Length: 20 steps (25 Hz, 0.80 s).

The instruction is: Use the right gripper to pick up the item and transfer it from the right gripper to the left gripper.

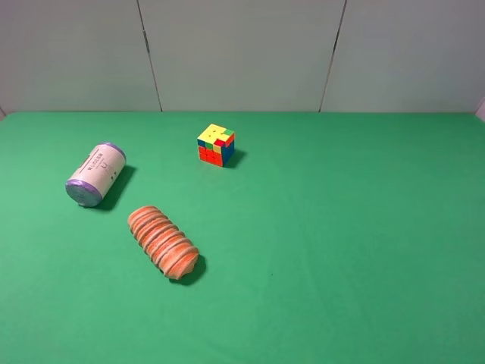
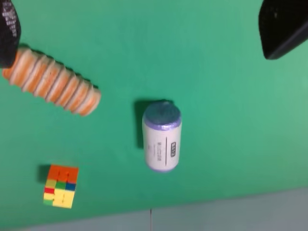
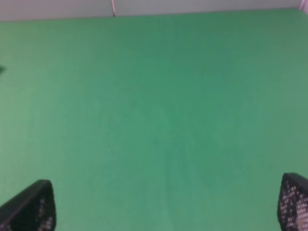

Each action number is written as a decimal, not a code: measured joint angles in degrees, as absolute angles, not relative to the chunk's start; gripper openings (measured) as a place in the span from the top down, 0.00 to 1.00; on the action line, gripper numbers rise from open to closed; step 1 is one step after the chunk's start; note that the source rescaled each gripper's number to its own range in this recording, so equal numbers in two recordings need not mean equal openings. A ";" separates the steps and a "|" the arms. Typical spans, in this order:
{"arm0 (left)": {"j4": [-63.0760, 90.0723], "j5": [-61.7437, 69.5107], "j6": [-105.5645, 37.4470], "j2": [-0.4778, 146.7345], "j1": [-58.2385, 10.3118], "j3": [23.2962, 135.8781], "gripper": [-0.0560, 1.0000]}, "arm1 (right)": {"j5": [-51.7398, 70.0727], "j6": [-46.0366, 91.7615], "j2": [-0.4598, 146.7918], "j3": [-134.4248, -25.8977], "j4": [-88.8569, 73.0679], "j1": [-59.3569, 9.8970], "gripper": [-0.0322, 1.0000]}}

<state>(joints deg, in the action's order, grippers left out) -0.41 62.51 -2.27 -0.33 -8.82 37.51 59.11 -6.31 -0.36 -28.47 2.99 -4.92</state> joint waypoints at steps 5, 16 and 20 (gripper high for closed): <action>0.00 58.97 -2.27 -0.36 -8.82 33.67 0.03 | 59.11 -6.31 -0.36 -28.47 2.99 -4.92 0.00; 3.29 60.31 -2.27 -0.43 -8.82 28.50 0.06 | 59.11 -6.31 -0.36 -28.47 2.99 -4.92 0.00; 3.29 60.30 -2.27 -0.43 -8.82 28.30 0.06 | 59.11 -6.31 -0.36 -28.47 2.92 -4.92 0.00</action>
<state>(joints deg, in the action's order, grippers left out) 3.29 60.30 -2.27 -0.43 -8.82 28.30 59.11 -6.31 -0.36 -28.47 2.92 -4.92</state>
